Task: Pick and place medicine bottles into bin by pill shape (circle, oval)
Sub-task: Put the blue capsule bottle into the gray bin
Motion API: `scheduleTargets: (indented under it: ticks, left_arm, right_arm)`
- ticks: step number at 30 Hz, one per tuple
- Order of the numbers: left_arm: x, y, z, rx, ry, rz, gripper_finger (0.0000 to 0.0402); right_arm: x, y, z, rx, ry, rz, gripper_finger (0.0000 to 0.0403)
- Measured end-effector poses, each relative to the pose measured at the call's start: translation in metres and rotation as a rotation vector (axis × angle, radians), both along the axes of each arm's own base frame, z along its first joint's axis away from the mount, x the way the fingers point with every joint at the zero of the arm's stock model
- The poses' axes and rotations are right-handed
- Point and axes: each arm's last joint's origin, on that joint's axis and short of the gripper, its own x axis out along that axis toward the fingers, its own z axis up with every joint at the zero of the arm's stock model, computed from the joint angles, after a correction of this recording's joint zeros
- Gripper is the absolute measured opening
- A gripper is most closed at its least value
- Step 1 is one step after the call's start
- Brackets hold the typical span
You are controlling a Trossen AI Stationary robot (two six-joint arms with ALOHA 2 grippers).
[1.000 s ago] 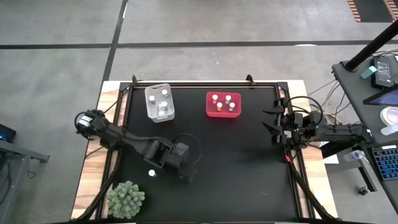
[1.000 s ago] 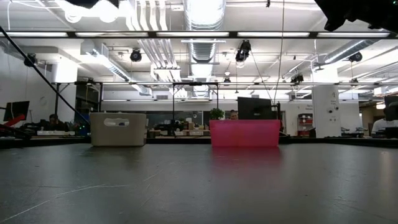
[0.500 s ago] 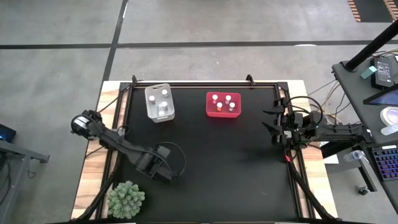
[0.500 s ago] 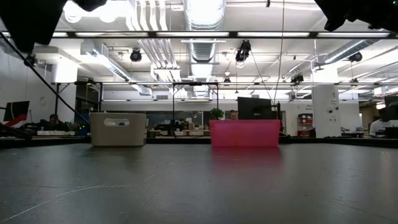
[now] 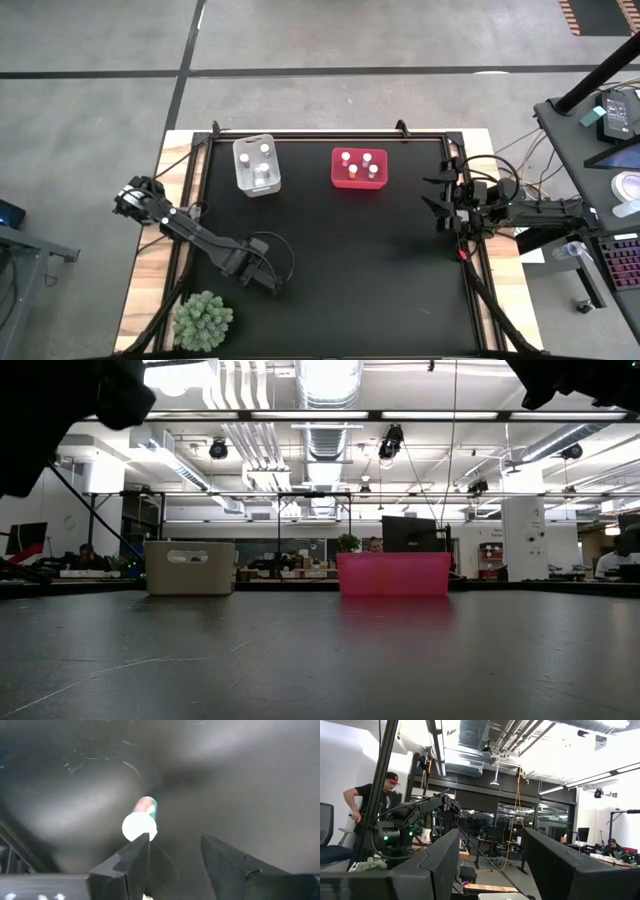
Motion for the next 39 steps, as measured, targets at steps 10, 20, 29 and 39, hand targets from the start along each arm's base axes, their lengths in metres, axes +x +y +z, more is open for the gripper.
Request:
scheduleTargets:
  ticks: [10,20,29,39]
  left_arm:
    - [-0.006,0.003,-0.009,-0.003,0.039,-0.002,0.0197]
    - [-0.012,0.006,-0.026,0.013,0.065,-0.003,0.0262]
    - [-0.013,0.005,-0.035,0.001,0.048,-0.007,0.0229]
    - [-0.013,0.004,-0.043,-0.033,0.039,-0.01,0.015]
  right_arm:
    - [0.0,0.0,0.0,-0.004,0.0,-0.002,0.021]
    - [0.0,0.0,0.0,-0.009,0.001,-0.005,0.021]
    - [0.0,0.0,0.0,-0.01,0.001,-0.005,0.021]
    - [0.0,0.0,0.0,-0.01,0.001,-0.006,0.021]
